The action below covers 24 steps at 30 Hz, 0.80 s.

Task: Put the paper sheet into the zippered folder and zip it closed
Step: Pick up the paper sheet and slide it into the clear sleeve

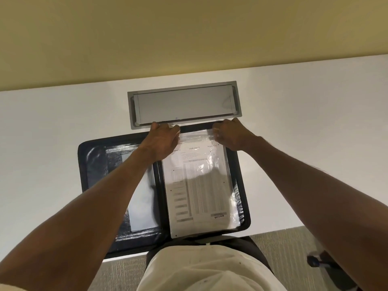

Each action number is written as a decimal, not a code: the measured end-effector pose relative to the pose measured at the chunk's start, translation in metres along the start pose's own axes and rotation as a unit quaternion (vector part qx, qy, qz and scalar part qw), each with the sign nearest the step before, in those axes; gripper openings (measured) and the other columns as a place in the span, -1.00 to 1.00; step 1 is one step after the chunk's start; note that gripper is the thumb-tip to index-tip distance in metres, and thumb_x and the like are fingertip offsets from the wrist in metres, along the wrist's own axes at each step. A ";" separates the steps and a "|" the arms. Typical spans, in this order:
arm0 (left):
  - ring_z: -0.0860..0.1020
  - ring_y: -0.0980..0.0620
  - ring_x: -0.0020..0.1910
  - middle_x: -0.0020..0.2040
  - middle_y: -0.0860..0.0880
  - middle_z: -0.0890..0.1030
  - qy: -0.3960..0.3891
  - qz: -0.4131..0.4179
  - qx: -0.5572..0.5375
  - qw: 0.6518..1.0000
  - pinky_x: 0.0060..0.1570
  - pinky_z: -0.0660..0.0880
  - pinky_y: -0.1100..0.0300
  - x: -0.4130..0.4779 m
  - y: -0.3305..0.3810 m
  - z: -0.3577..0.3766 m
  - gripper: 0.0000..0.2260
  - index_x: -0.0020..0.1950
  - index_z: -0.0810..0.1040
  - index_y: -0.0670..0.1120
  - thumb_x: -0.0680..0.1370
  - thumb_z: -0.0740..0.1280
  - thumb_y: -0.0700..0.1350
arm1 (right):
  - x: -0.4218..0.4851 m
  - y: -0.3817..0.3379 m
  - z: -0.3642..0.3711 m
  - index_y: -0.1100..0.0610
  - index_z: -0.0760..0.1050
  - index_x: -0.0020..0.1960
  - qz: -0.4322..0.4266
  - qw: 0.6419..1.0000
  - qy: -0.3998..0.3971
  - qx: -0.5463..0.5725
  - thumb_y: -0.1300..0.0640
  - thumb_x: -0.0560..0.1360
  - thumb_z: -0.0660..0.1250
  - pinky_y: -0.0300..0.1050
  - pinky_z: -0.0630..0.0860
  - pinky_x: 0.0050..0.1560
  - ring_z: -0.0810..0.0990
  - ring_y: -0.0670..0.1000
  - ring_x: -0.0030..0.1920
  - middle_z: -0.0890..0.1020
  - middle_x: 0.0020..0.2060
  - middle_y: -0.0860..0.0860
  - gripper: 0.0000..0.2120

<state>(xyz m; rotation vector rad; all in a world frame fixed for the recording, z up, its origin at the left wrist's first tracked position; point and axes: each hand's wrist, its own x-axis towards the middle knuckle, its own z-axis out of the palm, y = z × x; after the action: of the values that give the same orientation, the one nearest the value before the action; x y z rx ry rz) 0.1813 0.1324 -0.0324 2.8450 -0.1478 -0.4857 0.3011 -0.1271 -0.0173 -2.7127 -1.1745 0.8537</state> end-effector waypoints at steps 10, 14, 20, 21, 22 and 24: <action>0.48 -0.09 0.23 0.01 0.03 0.66 -0.071 -0.061 -0.041 0.995 0.29 0.20 -0.08 0.013 -0.005 -0.008 -0.83 0.06 0.64 0.10 0.64 0.30 0.12 | 0.002 0.001 0.000 0.09 0.51 0.10 0.007 1.000 0.018 -0.005 0.11 0.63 0.32 0.01 0.42 0.23 0.64 0.11 0.05 0.69 -0.02 0.03 -0.92; 0.51 -0.07 0.16 -0.08 0.07 0.68 -0.050 -0.083 -0.072 0.993 0.29 0.25 -0.08 0.014 -0.004 -0.011 -0.83 -0.03 0.68 0.10 0.60 0.36 0.15 | -0.001 0.005 -0.010 0.11 0.59 0.02 0.055 0.990 0.020 0.132 0.05 0.58 0.40 0.07 0.51 0.25 0.57 -0.02 -0.06 0.66 -0.10 -0.05 -0.87; 0.56 -0.07 0.15 -0.02 0.03 0.71 -0.046 -0.090 -0.093 0.991 0.33 0.28 -0.08 0.021 0.000 -0.021 -0.84 0.05 0.72 0.06 0.58 0.43 0.10 | -0.005 0.003 -0.016 0.06 0.66 0.02 0.097 0.987 0.060 0.115 0.14 0.63 0.33 0.01 0.47 0.28 0.68 0.06 0.03 0.74 -0.02 -0.02 -0.87; 0.56 -0.06 0.14 -0.02 0.03 0.71 -0.042 -0.086 -0.095 0.991 0.33 0.28 -0.07 0.022 0.003 -0.022 -0.85 0.05 0.72 0.06 0.58 0.43 0.09 | -0.005 0.001 -0.015 0.04 0.65 0.02 0.109 0.988 0.063 0.090 0.14 0.65 0.31 -0.02 0.44 0.26 0.67 0.07 0.06 0.73 -0.01 -0.02 -0.86; 0.56 -0.06 0.14 -0.02 0.04 0.71 -0.037 -0.082 -0.090 0.992 0.33 0.30 -0.07 0.023 0.006 -0.023 -0.87 0.04 0.72 0.07 0.59 0.43 0.07 | -0.006 -0.002 -0.013 0.03 0.65 0.02 0.119 0.988 0.068 0.069 0.14 0.66 0.29 -0.02 0.42 0.24 0.66 0.08 0.08 0.72 0.00 -0.01 -0.84; 0.58 -0.06 0.12 0.00 0.01 0.70 -0.013 -0.076 -0.088 0.993 0.30 0.32 -0.06 0.022 0.011 -0.023 -0.90 0.05 0.70 0.05 0.60 0.43 0.03 | -0.007 -0.005 -0.011 0.06 0.66 0.04 0.143 0.984 0.083 0.070 0.17 0.65 0.31 0.00 0.45 0.23 0.65 0.11 0.09 0.70 0.04 0.04 -0.85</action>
<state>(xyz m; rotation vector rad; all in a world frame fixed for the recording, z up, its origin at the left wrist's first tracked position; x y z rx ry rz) 0.2094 0.1238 -0.0153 2.6900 0.1042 -0.5392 0.2994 -0.1273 -0.0037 -2.8083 -0.6778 0.6901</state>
